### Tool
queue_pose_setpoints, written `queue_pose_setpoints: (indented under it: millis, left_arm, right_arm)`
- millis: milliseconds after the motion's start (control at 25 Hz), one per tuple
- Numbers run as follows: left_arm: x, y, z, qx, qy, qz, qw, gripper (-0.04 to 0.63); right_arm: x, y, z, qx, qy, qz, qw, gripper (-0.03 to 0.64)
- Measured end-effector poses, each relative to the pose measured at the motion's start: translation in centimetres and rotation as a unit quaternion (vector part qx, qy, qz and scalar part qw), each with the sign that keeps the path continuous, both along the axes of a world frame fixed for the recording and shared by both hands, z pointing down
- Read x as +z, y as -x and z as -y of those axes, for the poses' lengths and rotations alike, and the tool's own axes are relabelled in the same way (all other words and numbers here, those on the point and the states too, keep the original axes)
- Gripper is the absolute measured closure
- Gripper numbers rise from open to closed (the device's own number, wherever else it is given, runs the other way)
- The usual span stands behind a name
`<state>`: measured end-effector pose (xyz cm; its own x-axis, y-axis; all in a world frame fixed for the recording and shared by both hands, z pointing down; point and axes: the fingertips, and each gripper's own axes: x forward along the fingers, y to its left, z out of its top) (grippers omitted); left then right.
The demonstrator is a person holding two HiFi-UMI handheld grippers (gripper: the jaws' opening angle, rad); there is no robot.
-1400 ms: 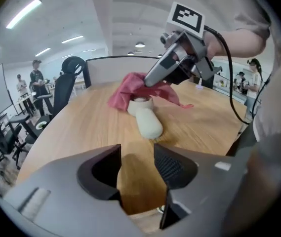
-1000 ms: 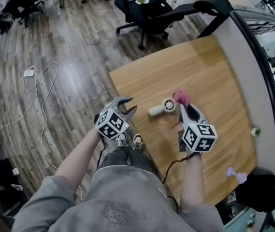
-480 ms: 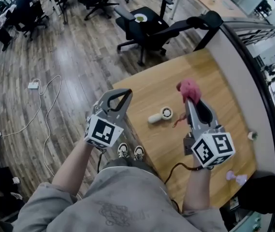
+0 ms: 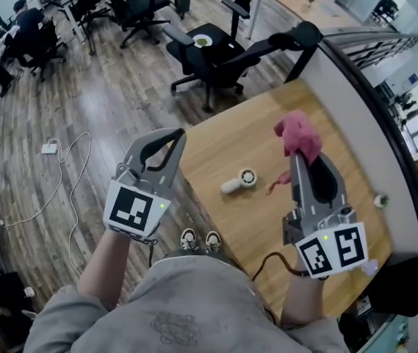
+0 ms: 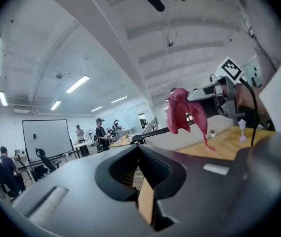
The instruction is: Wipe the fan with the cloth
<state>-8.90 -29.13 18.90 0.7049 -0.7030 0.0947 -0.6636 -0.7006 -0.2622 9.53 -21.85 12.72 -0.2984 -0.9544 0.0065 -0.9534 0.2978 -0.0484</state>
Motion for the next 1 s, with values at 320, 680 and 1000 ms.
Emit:
queue_pose_setpoints:
  millis: [320, 680, 1000]
  left_arm:
    - [-2.5, 2.5, -1.5, -0.026, 0.027, -0.053, 0.9979, 0.594]
    - [2.5, 2.2, -3.1, -0.031, 0.058, -0.002, 0.9978, 0.594]
    - [2.2, 2.1, -3.5, -0.026, 0.053, 0.004, 0.9982, 0.594]
  right_arm:
    - [-0.4, -0.8, -2.8, 0.022, -0.023, -0.003, 0.999, 0.534]
    - [5.5, -1.0, -3.5, 0.027, 0.054, -0.003, 0.998, 0.534]
    - [7.5, -0.9, -3.9, 0.03, 0.08, 0.004, 0.996, 0.534]
